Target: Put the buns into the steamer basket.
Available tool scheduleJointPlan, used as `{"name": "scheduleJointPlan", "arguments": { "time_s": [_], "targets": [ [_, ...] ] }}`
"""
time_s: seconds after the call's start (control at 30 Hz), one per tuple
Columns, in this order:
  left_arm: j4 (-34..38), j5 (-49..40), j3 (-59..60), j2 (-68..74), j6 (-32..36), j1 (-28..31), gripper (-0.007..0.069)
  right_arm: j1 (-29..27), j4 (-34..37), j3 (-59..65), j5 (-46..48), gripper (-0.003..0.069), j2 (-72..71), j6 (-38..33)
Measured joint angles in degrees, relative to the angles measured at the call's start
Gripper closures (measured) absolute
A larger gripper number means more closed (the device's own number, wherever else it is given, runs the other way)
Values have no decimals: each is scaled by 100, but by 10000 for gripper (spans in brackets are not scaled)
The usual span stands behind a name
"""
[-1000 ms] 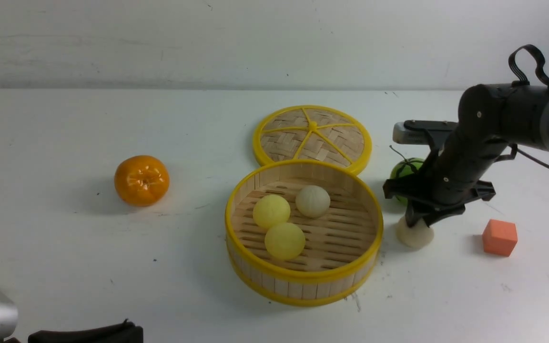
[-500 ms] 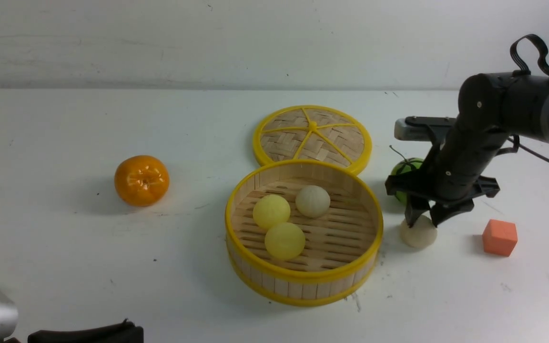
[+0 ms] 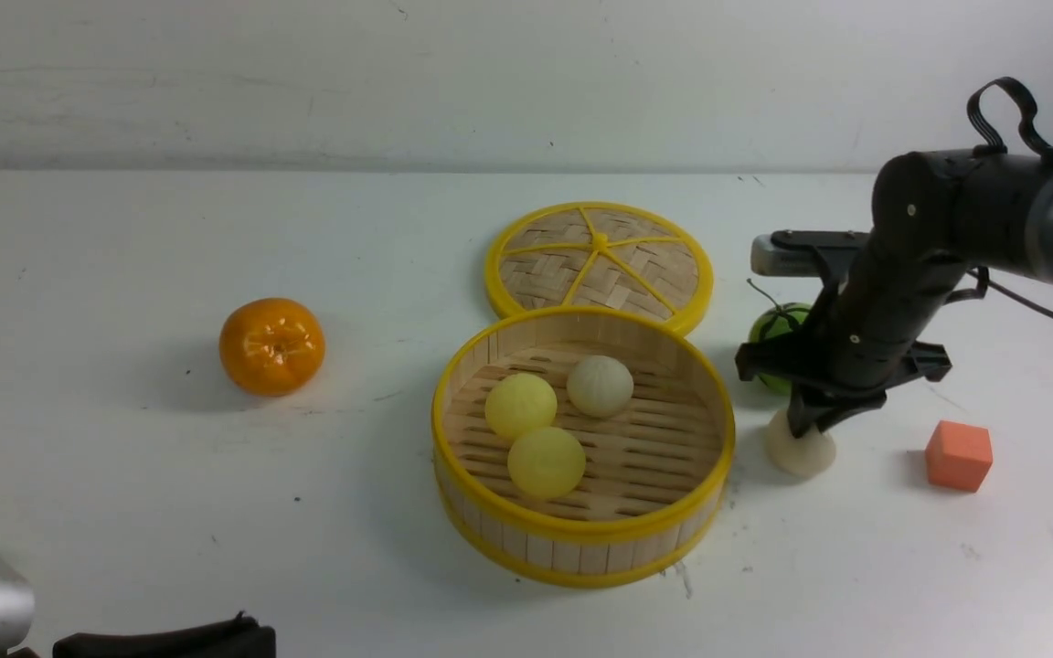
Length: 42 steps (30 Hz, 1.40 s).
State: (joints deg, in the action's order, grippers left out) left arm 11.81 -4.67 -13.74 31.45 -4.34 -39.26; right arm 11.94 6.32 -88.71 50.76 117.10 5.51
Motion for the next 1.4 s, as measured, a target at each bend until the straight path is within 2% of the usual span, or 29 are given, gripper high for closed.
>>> {"name": "scheduleJointPlan", "arguments": {
  "time_s": [0.1, 0.2, 0.33, 0.53, 0.73, 0.87, 1.03, 1.07, 1.17, 1.3, 1.4],
  "targets": [
    [0, 0, 0, 0, 0, 0, 562, 5, 0, 0, 133, 644, -119, -175],
    [0, 0, 0, 0, 0, 0, 558, 27, 27, 0, 314, 645, -353, -209],
    [0, 0, 0, 0, 0, 0, 552, 395, 311, 0, 517, 645, -948, -306],
    [0, 0, 0, 0, 0, 0, 546, 1080, 716, -2, 33, 641, -985, -505],
    [0, 0, 0, 0, 0, 0, 542, 1202, 808, -2, -447, 629, -540, -510],
    [0, 0, 0, 0, 0, 0, 542, 1202, 932, -2, -526, 596, -362, -451],
    [0, 0, 0, 0, 0, 0, 533, 1202, 968, -2, -492, 440, -269, -263],
    [0, 0, 0, 0, 0, 0, 533, 1202, 968, -2, -469, 367, -275, -232],
    [0, 0, 0, 0, 0, 0, 533, 1202, 968, -2, -355, 246, -392, -205],
    [0, 0, 0, 0, 0, 0, 533, 1202, 968, -2, 86, 198, -972, -170],
    [0, 0, 0, 0, 0, 0, 533, 1215, 942, -2, 595, 225, -1500, -137]
  ]
}}
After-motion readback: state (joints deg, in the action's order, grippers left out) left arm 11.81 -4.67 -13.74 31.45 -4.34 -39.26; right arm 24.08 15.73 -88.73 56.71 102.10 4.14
